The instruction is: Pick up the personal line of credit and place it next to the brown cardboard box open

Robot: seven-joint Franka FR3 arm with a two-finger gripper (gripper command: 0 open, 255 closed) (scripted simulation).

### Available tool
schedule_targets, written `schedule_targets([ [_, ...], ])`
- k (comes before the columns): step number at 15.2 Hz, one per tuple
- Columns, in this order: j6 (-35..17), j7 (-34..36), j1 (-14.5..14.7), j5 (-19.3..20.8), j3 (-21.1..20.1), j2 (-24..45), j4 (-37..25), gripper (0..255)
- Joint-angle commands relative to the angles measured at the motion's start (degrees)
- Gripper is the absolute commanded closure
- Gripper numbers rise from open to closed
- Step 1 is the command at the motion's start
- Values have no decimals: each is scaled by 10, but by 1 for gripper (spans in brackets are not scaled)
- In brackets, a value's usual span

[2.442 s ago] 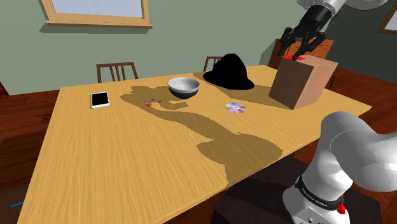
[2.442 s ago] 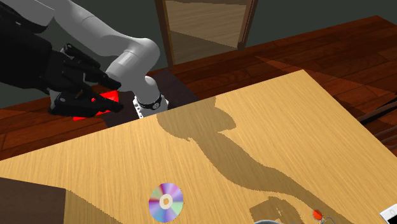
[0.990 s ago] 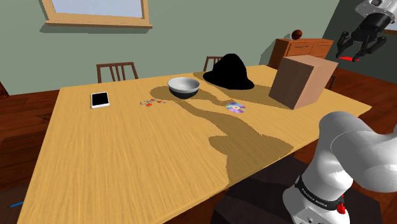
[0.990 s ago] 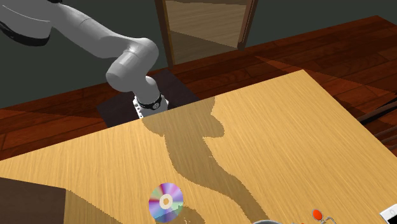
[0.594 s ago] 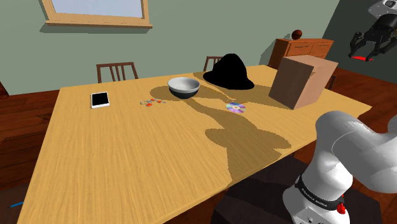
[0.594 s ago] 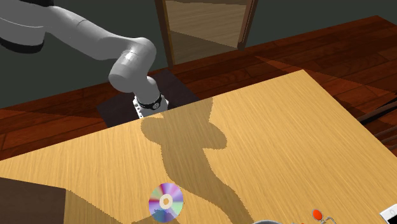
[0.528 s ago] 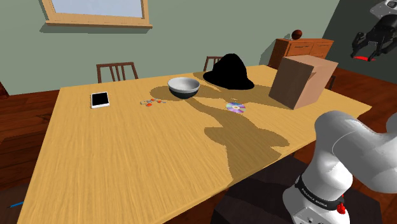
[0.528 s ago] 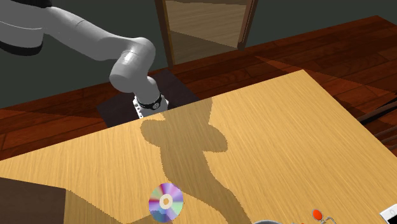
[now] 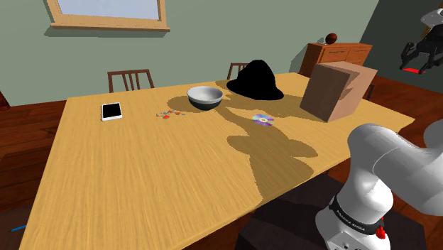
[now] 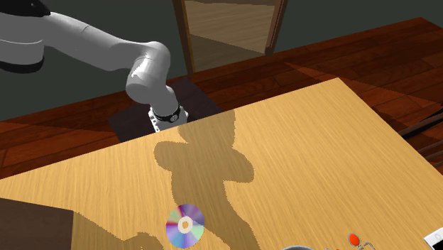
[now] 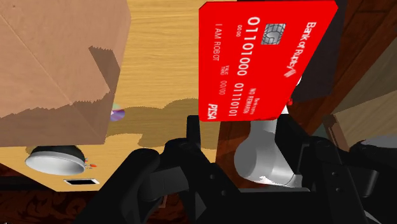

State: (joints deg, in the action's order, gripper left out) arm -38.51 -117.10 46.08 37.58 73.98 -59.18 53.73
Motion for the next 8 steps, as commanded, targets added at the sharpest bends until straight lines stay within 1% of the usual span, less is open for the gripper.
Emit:
schedule_targets([
  [1, -16, 4, -16, 1, -4, -12, 31, 255],
  [8, -67, 18, -68, 6, -15, -52, 132, 255],
])
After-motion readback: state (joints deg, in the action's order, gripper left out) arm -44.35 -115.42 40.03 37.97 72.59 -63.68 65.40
